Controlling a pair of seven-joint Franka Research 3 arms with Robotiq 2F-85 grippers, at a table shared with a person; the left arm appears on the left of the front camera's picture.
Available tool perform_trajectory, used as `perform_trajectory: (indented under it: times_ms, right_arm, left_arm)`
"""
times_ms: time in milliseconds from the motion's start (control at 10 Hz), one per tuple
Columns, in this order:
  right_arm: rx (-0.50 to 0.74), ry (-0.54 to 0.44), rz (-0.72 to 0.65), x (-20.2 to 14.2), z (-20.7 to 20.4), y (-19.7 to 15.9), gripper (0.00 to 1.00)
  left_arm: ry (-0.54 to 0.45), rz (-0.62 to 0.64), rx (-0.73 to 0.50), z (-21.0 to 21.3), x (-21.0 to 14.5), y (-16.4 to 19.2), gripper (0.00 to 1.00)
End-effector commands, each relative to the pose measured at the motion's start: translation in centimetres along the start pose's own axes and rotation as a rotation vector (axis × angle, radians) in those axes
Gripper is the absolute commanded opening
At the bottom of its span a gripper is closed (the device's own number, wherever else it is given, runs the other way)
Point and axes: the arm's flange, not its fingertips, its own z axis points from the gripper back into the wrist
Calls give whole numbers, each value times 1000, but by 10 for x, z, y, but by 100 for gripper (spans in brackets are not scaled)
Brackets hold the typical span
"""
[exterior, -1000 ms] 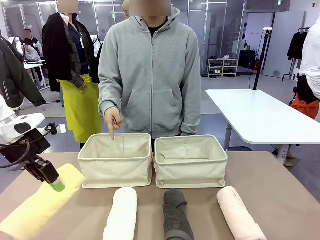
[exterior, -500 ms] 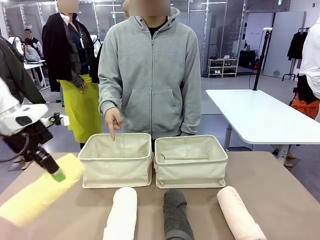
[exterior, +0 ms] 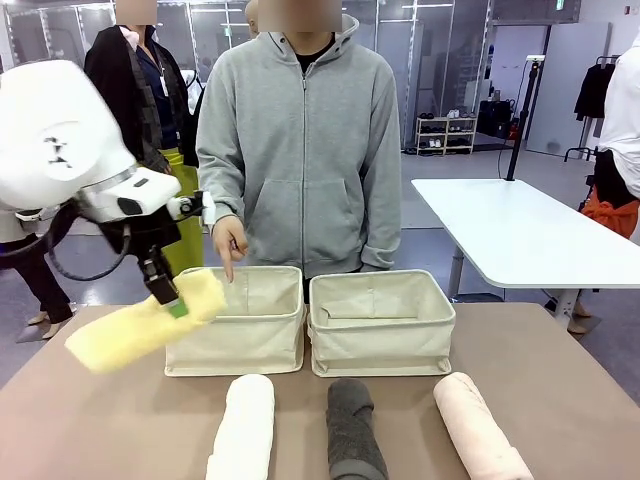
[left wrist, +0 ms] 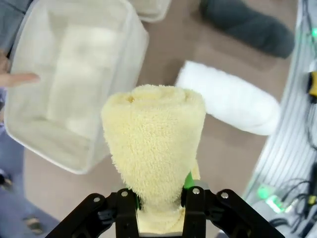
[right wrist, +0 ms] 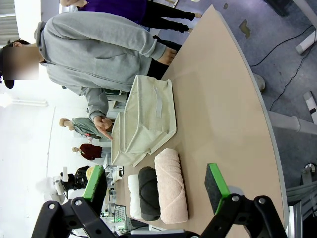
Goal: Divide the towels into two baskets.
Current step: Pick up one hotel-folded towel and place it in the Fabric basket indicated by the person.
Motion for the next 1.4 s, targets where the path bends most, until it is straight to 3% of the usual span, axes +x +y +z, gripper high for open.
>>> perform_trajectory:
  times_ms: [0, 200, 400, 1000, 1100, 1200, 1300]
  right_arm:
    - [16, -8, -3, -2, 2, 3, 100]
    - [16, -8, -3, -2, 2, 3, 100]
    - [16, -8, -3, -2, 2, 3, 100]
    - [16, -8, -3, -2, 2, 3, 100]
    - [16, -8, -3, -2, 2, 3, 100]
    - [16, -8, -3, -2, 2, 3, 100]
    - [16, -8, -3, -2, 2, 3, 100]
  left_arm:
    - [32, -147, 145, 0, 33, 37, 37]
    - [78, -235, 163, -14, 73, 70, 37]
    - [73, -232, 113, -42, 99, 102, 37]
    - [167, -267, -25, -131, 124, 147, 37]
    - [173, -264, -37, -137, 123, 151, 45]
    - [172, -260, -52, -139, 123, 153, 79]
    - [179, -263, -56, -140, 122, 153, 94]
